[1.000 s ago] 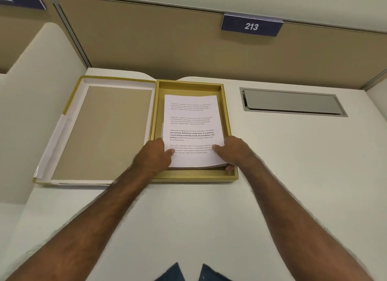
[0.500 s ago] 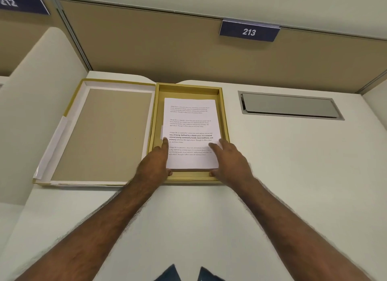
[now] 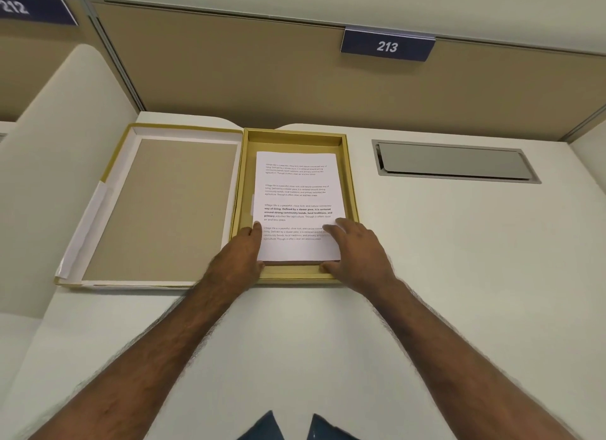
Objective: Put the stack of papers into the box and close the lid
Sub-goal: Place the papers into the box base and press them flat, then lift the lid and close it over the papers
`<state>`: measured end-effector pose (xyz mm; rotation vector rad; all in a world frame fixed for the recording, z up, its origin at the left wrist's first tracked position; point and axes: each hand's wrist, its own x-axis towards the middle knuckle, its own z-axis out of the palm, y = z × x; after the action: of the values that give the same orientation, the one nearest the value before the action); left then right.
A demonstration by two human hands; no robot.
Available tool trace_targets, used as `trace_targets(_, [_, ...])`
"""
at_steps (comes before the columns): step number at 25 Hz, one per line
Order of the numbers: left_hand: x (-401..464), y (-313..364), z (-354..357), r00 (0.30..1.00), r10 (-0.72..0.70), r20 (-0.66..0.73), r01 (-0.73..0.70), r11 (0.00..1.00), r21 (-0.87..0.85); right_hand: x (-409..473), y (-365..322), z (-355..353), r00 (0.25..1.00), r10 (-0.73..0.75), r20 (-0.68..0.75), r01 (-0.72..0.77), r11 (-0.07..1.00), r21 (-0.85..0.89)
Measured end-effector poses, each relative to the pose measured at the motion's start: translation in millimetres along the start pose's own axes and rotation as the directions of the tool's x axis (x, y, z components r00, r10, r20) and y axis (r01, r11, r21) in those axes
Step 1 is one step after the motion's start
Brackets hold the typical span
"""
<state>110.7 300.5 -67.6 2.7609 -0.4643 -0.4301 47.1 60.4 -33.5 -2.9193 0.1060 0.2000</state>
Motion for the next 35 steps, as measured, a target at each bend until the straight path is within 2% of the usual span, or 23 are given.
trace_targets(3, [-27,-11,-9,0.987,0.018,-0.158,-0.049,0.980,-0.194,-1,-21,-3,0.996,-0.049,-0.079,0.059,0.990,0.127])
trace_targets(5, [-53,-24,-13,0.944,-0.126,-0.306,-0.019,0.903,-0.430,-3,-51,-2,0.983,-0.138,-0.120,0.159,0.968,0.193])
trace_targets(7, [-80,-40,-16,0.856,-0.364,-0.367,0.028,0.742,-0.670,-4,-86,5,0.954,-0.271,-0.127,0.294,0.928,0.230])
trace_targets(9, [-100,-58,-14,0.716,-0.582,-0.386,0.056,0.599,-0.799,-1,-120,17,0.900,-0.421,-0.111,0.435,0.876,0.208])
trace_targets(10, [-108,-69,-11,0.648,-0.673,-0.357,0.056,0.510,-0.858,2,-137,25,0.868,-0.488,-0.087,0.496,0.849,0.183])
trace_targets(12, [-119,-89,-6,0.581,-0.790,-0.198,0.044,0.273,-0.961,7,-163,41,0.817,-0.576,-0.023,0.574,0.809,0.124])
trace_targets(14, [-126,-104,0,0.579,-0.815,-0.016,0.059,0.062,-0.996,13,-182,54,0.795,-0.606,0.031,0.604,0.795,0.052])
trace_targets(16, [-129,-108,4,0.608,-0.788,0.095,0.062,-0.073,-0.995,16,-194,65,0.783,-0.621,0.039,0.622,0.783,-0.024])
trace_targets(20, [-126,-109,1,0.635,-0.751,0.179,0.040,-0.199,-0.979,14,-203,75,0.719,-0.695,-0.010,0.693,0.718,-0.064])
trace_targets(23, [-119,-112,-8,0.717,-0.667,0.203,0.003,-0.288,-0.958,8,-202,75,0.694,-0.698,-0.177,0.716,0.696,0.056])
trace_targets(26, [-111,-105,-14,0.762,-0.642,0.083,-0.134,-0.282,-0.950,6,-197,66,0.726,-0.652,-0.218,0.688,0.694,0.214])
trace_targets(28, [-106,-100,-19,0.754,-0.656,-0.036,-0.229,-0.211,-0.950,8,-190,52,0.796,-0.566,-0.213,0.602,0.702,0.381])
trace_targets(31, [-100,-92,-30,0.733,-0.644,-0.218,-0.286,-0.002,-0.958,18,-176,17,0.915,-0.364,-0.172,0.379,0.633,0.675])
trace_targets(35, [-79,-70,-45,0.711,-0.555,-0.432,-0.276,0.344,-0.897,41,-153,-38,0.973,-0.228,-0.031,0.119,0.381,0.917])
